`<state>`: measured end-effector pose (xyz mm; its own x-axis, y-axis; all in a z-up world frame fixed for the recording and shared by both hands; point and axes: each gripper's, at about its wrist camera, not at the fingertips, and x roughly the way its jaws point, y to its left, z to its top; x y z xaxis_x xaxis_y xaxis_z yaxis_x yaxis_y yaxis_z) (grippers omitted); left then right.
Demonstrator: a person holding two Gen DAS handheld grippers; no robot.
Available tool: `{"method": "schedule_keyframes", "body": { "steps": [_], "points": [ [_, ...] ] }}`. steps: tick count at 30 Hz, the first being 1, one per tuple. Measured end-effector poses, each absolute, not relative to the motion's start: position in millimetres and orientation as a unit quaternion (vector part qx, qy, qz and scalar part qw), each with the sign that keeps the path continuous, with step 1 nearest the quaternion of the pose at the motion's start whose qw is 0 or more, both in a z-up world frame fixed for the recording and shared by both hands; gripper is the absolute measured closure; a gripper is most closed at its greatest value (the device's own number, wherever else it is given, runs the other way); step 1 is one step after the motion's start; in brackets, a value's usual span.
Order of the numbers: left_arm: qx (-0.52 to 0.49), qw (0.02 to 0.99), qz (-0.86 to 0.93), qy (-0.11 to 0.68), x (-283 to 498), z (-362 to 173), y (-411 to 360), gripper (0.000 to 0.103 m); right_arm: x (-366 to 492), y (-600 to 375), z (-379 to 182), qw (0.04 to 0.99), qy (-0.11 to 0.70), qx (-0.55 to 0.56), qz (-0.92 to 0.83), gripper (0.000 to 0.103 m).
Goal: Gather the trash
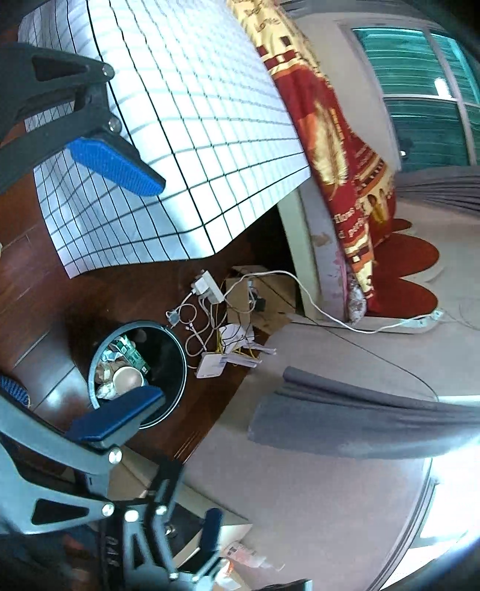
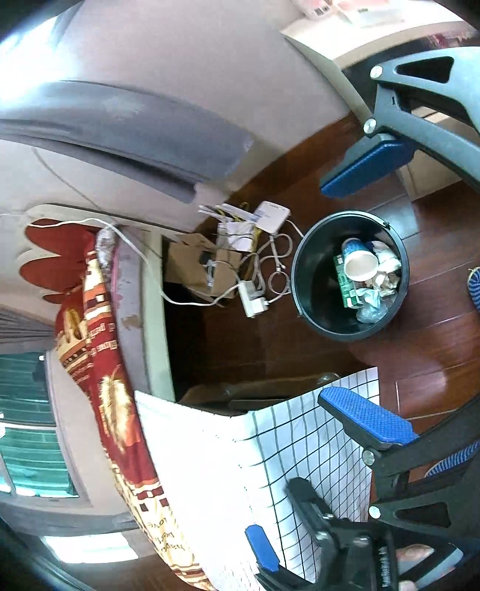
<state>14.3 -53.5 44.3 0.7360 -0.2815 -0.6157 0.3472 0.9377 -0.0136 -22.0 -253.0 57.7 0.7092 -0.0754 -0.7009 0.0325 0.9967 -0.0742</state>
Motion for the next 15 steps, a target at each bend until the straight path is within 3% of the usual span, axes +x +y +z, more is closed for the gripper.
{"method": "schedule_keyframes", "body": {
  "steps": [15],
  "points": [
    [0.033,0.949,-0.141,0.279,-25.9,76.5,-29.5,0.0,-71.1,-239.3,109.9,0.945,0.324,-0.031,-0.032,0.0]
  ]
}}
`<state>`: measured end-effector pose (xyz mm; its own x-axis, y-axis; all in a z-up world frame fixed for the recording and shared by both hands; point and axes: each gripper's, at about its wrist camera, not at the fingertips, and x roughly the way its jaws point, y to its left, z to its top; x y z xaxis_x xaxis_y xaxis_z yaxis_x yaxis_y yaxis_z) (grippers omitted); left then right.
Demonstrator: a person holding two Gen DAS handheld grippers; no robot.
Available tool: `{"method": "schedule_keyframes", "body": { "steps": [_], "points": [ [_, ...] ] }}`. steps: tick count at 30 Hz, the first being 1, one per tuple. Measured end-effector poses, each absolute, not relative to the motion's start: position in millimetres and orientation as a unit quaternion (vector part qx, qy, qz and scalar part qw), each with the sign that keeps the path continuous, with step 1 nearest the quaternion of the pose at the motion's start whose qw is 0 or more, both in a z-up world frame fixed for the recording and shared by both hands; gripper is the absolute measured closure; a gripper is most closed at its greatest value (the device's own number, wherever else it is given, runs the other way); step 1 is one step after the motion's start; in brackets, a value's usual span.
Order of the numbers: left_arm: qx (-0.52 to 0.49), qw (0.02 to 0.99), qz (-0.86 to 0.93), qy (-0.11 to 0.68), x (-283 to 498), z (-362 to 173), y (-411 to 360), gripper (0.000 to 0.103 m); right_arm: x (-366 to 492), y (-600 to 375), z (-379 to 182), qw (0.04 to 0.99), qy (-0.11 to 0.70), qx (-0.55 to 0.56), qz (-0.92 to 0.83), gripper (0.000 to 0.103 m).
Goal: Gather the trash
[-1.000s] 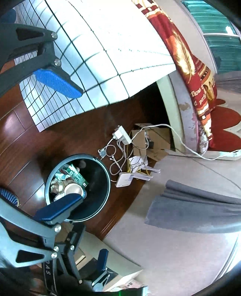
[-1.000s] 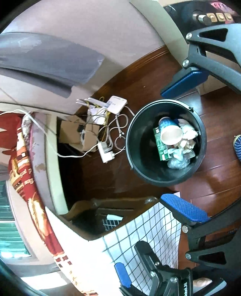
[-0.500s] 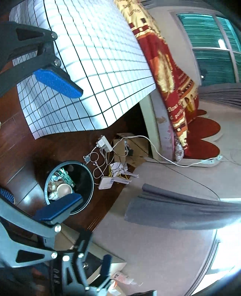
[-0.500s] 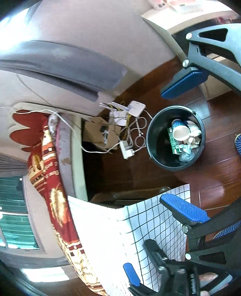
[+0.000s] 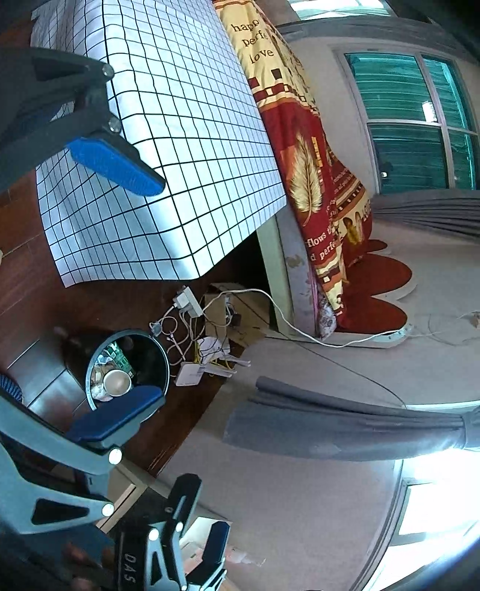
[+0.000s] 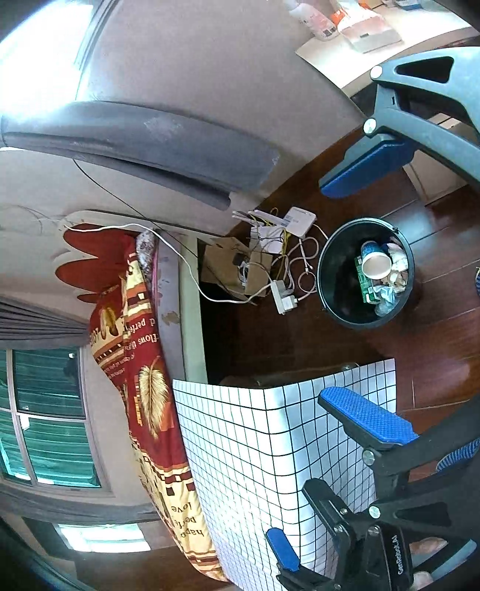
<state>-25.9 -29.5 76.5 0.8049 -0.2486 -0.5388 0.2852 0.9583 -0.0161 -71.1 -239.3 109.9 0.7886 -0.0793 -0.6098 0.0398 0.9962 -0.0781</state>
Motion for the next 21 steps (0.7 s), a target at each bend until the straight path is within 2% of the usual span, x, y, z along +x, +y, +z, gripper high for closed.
{"method": "schedule_keyframes", "body": {
  "steps": [21],
  "points": [
    [0.032,0.949,-0.138,0.281,-26.4,74.6,-26.7,0.0,-72.8,-238.1,112.3,0.946,0.322,-0.029,-0.033,0.0]
  ]
}}
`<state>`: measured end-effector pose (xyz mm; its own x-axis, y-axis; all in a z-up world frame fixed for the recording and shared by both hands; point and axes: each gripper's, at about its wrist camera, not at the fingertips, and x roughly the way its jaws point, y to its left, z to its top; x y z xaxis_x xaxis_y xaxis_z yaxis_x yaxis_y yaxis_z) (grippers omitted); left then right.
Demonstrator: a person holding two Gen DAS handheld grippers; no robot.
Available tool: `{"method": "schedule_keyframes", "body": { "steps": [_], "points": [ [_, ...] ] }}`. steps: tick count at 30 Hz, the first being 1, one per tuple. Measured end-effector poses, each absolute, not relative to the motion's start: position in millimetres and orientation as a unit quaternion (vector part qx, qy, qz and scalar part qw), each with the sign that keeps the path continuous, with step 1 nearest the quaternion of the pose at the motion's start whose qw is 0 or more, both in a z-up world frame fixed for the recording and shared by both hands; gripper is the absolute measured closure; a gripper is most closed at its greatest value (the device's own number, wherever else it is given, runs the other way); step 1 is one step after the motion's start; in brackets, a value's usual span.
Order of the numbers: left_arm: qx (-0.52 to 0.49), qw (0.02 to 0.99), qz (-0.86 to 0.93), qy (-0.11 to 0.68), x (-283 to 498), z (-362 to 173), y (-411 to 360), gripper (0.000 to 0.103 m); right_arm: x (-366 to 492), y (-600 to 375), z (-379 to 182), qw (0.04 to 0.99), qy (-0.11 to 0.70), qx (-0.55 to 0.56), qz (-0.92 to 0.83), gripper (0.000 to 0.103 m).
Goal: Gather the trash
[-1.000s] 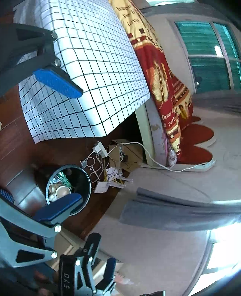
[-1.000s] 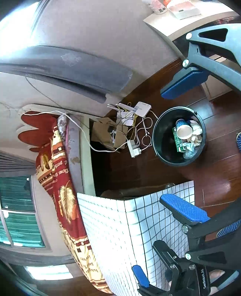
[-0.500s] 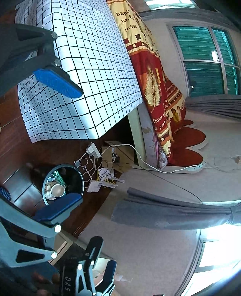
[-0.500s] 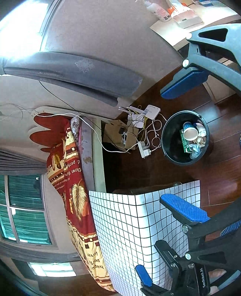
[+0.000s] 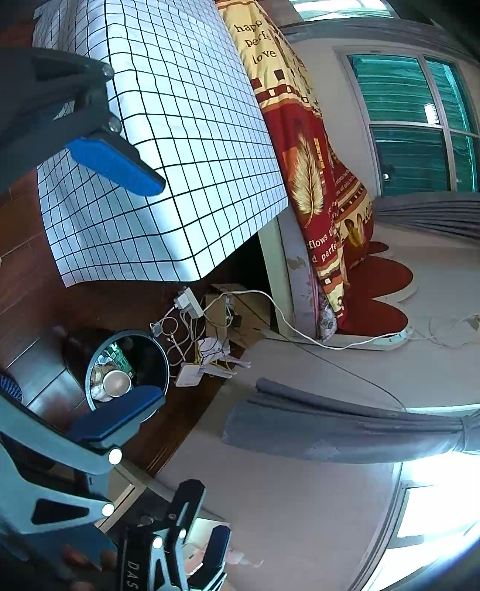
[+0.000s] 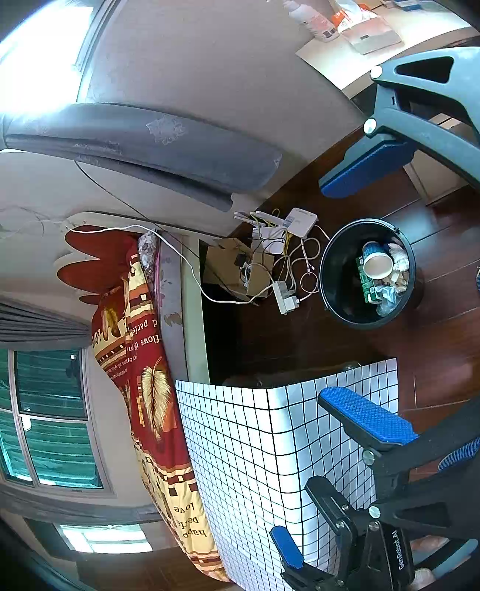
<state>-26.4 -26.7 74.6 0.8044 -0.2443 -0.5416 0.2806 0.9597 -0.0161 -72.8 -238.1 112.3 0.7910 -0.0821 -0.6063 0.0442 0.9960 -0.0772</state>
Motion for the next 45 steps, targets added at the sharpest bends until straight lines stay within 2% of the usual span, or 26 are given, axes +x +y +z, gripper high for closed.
{"method": "schedule_keyframes", "body": {
  "steps": [45],
  "points": [
    [0.049,0.949,-0.151,0.272,-25.8,78.4,-30.0,0.0,-72.7,-238.0,108.5,0.944,0.328,-0.03,-0.036,0.0]
  ]
}}
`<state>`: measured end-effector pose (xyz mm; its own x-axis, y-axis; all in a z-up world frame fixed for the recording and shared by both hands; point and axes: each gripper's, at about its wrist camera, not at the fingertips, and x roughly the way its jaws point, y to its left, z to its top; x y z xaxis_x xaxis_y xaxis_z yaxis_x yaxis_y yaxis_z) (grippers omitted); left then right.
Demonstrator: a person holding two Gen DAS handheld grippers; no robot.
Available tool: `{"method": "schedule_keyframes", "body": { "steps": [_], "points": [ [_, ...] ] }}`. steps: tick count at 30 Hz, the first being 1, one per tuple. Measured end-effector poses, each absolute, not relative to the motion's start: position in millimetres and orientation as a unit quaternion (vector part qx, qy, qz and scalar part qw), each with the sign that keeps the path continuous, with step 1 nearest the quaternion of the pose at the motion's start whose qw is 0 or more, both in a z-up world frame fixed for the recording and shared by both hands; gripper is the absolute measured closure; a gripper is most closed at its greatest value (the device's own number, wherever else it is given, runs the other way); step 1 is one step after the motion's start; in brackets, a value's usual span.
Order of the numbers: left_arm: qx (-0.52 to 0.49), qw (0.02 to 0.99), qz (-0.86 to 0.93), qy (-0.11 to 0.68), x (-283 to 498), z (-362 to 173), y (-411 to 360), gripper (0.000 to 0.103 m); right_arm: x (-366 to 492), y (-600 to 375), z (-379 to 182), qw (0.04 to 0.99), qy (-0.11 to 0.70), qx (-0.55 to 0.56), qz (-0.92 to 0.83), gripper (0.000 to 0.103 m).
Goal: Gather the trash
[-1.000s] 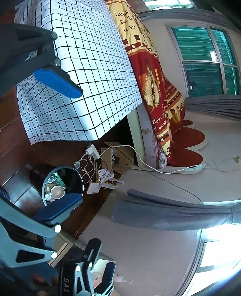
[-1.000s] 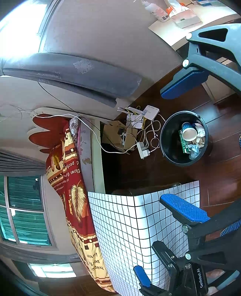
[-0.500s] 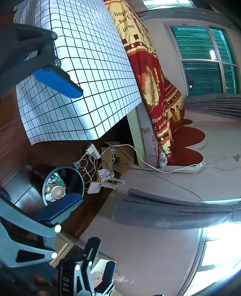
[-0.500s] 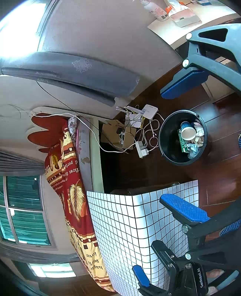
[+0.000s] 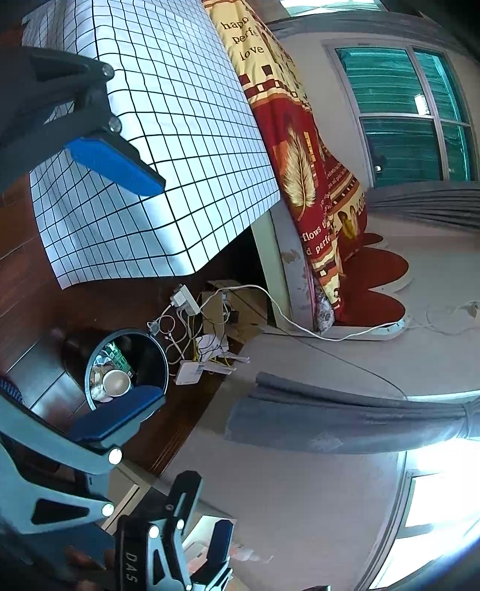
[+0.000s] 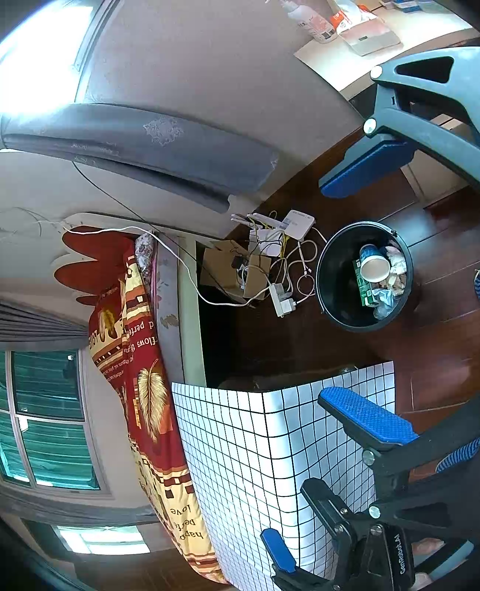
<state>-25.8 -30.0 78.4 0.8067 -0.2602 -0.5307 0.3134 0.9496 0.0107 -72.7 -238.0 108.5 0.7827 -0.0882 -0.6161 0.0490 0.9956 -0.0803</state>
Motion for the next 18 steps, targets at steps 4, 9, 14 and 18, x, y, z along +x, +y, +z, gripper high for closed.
{"method": "schedule_keyframes", "body": {
  "steps": [4,9,14,18],
  "points": [
    [0.051,0.949,-0.153,0.271,-27.3,79.0,-30.8,0.0,-72.2,-240.0,107.9,0.943,0.329,-0.029,-0.035,0.0],
    [0.053,0.948,-0.156,0.272,-26.2,79.5,-31.8,0.0,-72.1,-239.8,107.9,0.943,0.329,-0.029,-0.036,0.0],
    [0.064,0.946,-0.157,0.277,-23.0,77.6,-36.1,0.0,-71.7,-242.6,106.5,0.943,0.33,-0.029,-0.037,0.0],
    [0.069,0.941,-0.172,0.282,-20.3,73.8,-37.4,0.0,-72.7,-245.0,105.4,0.942,0.332,-0.029,-0.038,0.0]
  ]
}}
